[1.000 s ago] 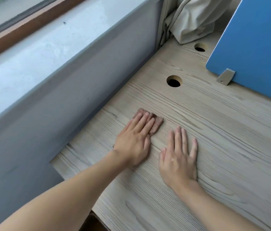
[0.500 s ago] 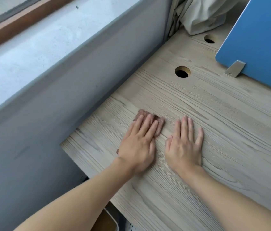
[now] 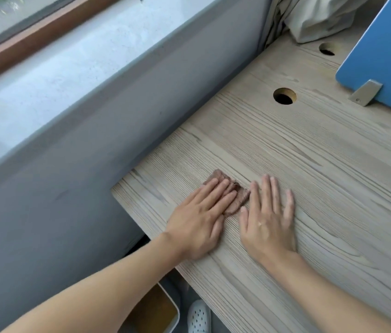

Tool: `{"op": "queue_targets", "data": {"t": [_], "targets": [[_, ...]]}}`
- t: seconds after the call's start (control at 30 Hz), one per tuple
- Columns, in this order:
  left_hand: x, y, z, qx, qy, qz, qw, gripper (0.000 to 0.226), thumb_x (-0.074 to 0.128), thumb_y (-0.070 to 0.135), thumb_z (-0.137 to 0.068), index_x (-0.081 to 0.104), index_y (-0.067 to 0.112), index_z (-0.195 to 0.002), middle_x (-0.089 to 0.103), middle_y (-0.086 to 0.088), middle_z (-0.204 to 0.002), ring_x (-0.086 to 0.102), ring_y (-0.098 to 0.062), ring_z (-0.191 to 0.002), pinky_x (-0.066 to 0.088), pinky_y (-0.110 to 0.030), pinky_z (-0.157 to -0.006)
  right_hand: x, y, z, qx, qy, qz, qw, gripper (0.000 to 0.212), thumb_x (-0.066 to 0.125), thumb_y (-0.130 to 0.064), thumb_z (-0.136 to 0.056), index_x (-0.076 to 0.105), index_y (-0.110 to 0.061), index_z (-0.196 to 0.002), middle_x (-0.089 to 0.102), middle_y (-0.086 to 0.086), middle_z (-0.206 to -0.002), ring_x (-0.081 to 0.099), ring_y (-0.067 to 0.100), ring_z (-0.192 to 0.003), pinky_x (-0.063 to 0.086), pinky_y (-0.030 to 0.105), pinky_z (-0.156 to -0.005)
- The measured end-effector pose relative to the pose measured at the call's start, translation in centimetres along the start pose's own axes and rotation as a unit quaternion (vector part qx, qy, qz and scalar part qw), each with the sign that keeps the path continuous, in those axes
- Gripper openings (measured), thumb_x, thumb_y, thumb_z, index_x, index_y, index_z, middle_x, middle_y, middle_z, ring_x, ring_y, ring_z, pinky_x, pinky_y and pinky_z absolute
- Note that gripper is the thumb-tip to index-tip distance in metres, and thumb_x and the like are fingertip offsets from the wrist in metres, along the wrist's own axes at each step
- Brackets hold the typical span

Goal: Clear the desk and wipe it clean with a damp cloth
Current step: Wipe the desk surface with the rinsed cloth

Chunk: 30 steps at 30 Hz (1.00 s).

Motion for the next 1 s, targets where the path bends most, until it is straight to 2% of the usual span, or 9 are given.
{"op": "queue_targets", "data": {"t": [0.17,0.27,0.37,0.5,0.63,0.7,0.87,0.93,1.0], "targets": [[-1.0,-3.9,-0.2,-0.134,0.032,-0.002,0.991,0.06,0.009,0.046,-0.1,0.003,0.031,-0.158,-0.005,0.006,-0.166,-0.018,-0.014,-0.151,0.001,-0.041,-0.125,-0.2,-0.1,0.1,-0.002,-0.005,0.011,1.0,0.07,0.028,-0.04,-0.096,0.034,0.0,-0.153,0.025,0.024,-0.16,0.02,0.035,-0.152,0.013,0.06,-0.121],[0.2,-0.5,2.1,-0.049,0.005,0.0,0.999,0.059,0.014,0.044,-0.102,0.002,0.033,-0.158,-0.008,0.007,-0.165,-0.02,-0.013,-0.151,-0.005,-0.039,-0.125,-0.2,-0.1,0.2,-0.001,-0.009,0.015,1.0,0.069,0.03,-0.04,-0.096,0.034,-0.001,-0.153,0.025,0.024,-0.161,0.02,0.035,-0.152,0.011,0.059,-0.121],[0.0,-2.0,2.5,0.004,-0.001,0.001,1.0,0.058,0.018,0.042,-0.102,0.006,0.034,-0.158,-0.004,0.009,-0.166,-0.016,-0.009,-0.151,-0.004,-0.037,-0.125,-0.2,-0.1,0.1,0.001,-0.018,0.022,1.0,0.07,0.029,-0.041,-0.096,0.032,-0.002,-0.154,0.023,0.023,-0.162,0.018,0.034,-0.152,0.01,0.058,-0.122],[-0.9,-5.5,2.1,-0.118,0.041,-0.006,0.992,0.058,0.017,0.043,-0.101,0.008,0.033,-0.158,0.001,0.007,-0.166,-0.011,-0.012,-0.152,0.009,-0.043,-0.125,-0.1,0.0,0.2,-0.002,-0.018,0.03,0.999,0.069,0.027,-0.041,-0.098,0.028,-0.002,-0.155,0.021,0.022,-0.162,0.016,0.034,-0.153,0.01,0.058,-0.122],[0.7,-2.6,4.6,-0.026,-0.005,-0.022,0.999,0.058,0.017,0.042,-0.102,0.005,0.033,-0.158,-0.003,0.006,-0.166,-0.015,-0.014,-0.152,-0.001,-0.041,-0.125,-0.1,-0.1,0.2,-0.003,-0.022,0.028,0.999,0.07,0.025,-0.041,-0.097,0.028,-0.002,-0.155,0.02,0.023,-0.162,0.016,0.034,-0.153,0.01,0.058,-0.122],[0.4,-3.9,5.1,0.005,-0.02,-0.012,1.0,0.057,0.017,0.042,-0.102,0.007,0.035,-0.158,-0.002,0.008,-0.166,-0.014,-0.011,-0.152,0.0,-0.039,-0.125,-0.1,-0.1,0.2,-0.001,-0.028,0.032,0.999,0.07,0.023,-0.042,-0.098,0.025,-0.003,-0.156,0.018,0.022,-0.163,0.013,0.033,-0.154,0.009,0.058,-0.122],[-1.2,-5.0,4.8,-0.072,-0.011,-0.017,0.997,0.065,0.017,0.043,-0.094,0.011,0.037,-0.158,-0.003,0.006,-0.166,-0.015,-0.012,-0.152,0.001,-0.042,-0.125,0.0,-0.1,0.2,0.008,-0.043,0.031,0.999,0.07,0.021,-0.041,-0.097,0.029,-0.002,-0.155,0.02,0.022,-0.162,0.016,0.033,-0.153,0.012,0.059,-0.121],[-1.8,-3.9,5.1,-0.085,0.029,-0.006,0.996,0.066,0.025,0.041,-0.091,0.024,0.033,-0.156,0.009,0.002,-0.166,-0.005,-0.014,-0.153,0.002,-0.042,-0.125,-0.3,-0.3,-0.1,0.016,-0.052,0.031,0.998,0.072,0.02,-0.04,-0.093,0.036,0.0,-0.151,0.025,0.024,-0.161,0.019,0.035,-0.152,0.014,0.061,-0.12],[-1.6,-3.8,5.2,-0.065,0.039,0.003,0.997,0.064,0.025,0.039,-0.095,0.022,0.029,-0.158,0.01,0.001,-0.166,-0.004,-0.012,-0.153,0.005,-0.041,-0.125,-0.9,-1.4,-1.1,0.025,-0.047,0.005,0.999,0.07,0.023,-0.038,-0.089,0.048,0.002,-0.141,0.03,0.026,-0.158,0.022,0.038,-0.15,0.017,0.06,-0.12]]}}
Point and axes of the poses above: each hand's wrist, its own z-axis away from the middle knuckle, its own x-axis out of the palm, y = z × x, the point moved 9 cm from there along -z, towards the middle knuckle
